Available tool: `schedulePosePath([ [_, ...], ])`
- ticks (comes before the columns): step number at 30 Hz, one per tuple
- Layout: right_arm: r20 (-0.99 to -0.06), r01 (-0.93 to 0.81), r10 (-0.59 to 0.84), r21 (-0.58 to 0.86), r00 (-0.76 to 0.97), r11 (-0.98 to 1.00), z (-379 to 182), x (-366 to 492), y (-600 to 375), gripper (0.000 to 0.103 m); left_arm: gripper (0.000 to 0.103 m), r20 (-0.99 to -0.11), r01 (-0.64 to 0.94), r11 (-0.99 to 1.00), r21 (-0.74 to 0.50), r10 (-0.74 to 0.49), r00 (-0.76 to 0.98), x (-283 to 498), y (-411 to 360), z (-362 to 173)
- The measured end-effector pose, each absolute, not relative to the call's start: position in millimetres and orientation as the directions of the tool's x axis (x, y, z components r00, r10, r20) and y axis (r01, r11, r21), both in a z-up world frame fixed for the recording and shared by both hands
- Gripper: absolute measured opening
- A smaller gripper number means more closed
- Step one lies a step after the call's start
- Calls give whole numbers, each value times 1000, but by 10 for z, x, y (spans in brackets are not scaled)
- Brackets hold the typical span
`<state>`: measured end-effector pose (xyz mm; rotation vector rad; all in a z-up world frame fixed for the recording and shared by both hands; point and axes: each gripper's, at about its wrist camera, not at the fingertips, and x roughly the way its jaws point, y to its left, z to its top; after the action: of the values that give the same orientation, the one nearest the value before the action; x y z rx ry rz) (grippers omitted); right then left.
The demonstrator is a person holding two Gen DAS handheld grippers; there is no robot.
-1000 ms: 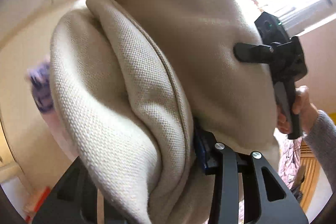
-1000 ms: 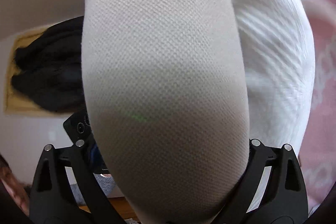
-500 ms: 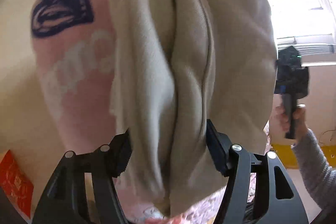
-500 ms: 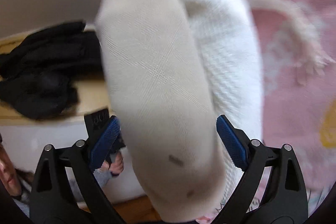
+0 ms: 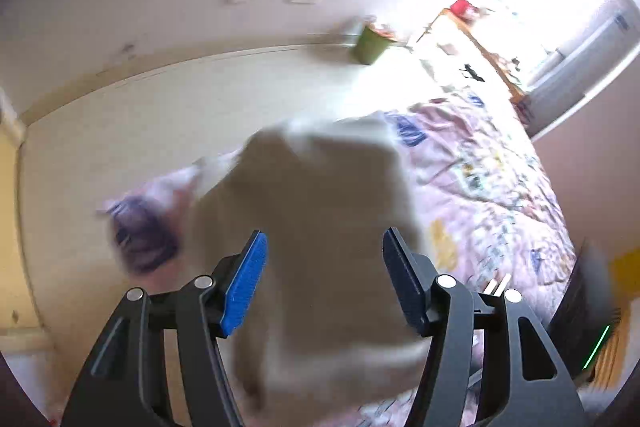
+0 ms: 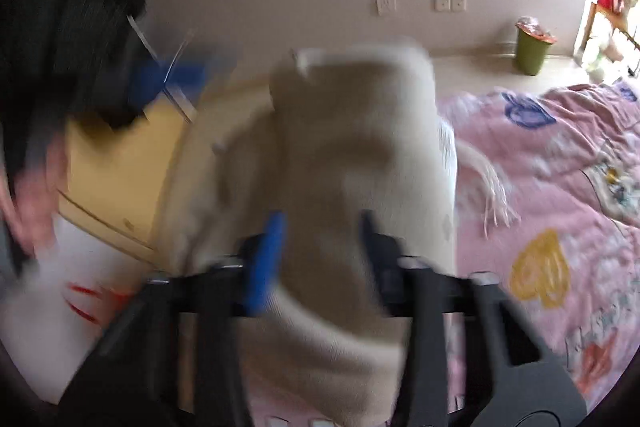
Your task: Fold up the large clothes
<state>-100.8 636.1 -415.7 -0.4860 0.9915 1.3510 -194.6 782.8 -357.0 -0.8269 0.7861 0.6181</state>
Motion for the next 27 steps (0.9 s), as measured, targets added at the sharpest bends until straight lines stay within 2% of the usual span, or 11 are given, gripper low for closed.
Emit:
schedulePosePath([
  [2,-819,-950,570,231,-72,210,-4387,-1090,6329,29,40,-818,-714,580,-392,135,558,-1542,7937,-3743],
  [3,-809,-961,586,198,-49,192,-4482,-1129,6295,29,24,-844,-709,602,-366,105,526,-1311,8021,-3933],
  [4,-805,-970,592,167,-31,177,-4479,-1167,6263,29,23,-853,-708,607,-359,94,513,-1234,8023,-3990],
  [8,-807,-985,589,72,34,156,-4632,-1275,6162,29,23,-900,-709,633,-310,44,433,-915,8138,-4485],
  [12,-814,-981,566,-24,130,191,-4944,-1225,6080,27,28,-899,-700,616,-361,-30,437,-798,8211,-4911],
  [14,-812,-981,568,-28,133,189,-5005,-1172,6081,27,28,-896,-709,592,-382,-48,442,-838,8213,-5045],
  [20,-821,-976,570,134,-10,175,-4498,-1011,6084,25,27,-898,-733,585,-348,17,440,-1056,7938,-4622],
  [23,-773,-959,634,192,-17,208,-4133,-794,6111,26,30,-912,-771,575,-276,97,399,-1388,7553,-4347],
  [24,-751,-952,659,225,-34,208,-3977,-649,6217,27,33,-914,-782,555,-282,91,394,-1484,7418,-4335],
  [27,-715,-943,688,300,-124,143,-3816,-354,6658,28,33,-929,-830,473,-295,61,366,-1730,7042,-4440],
])
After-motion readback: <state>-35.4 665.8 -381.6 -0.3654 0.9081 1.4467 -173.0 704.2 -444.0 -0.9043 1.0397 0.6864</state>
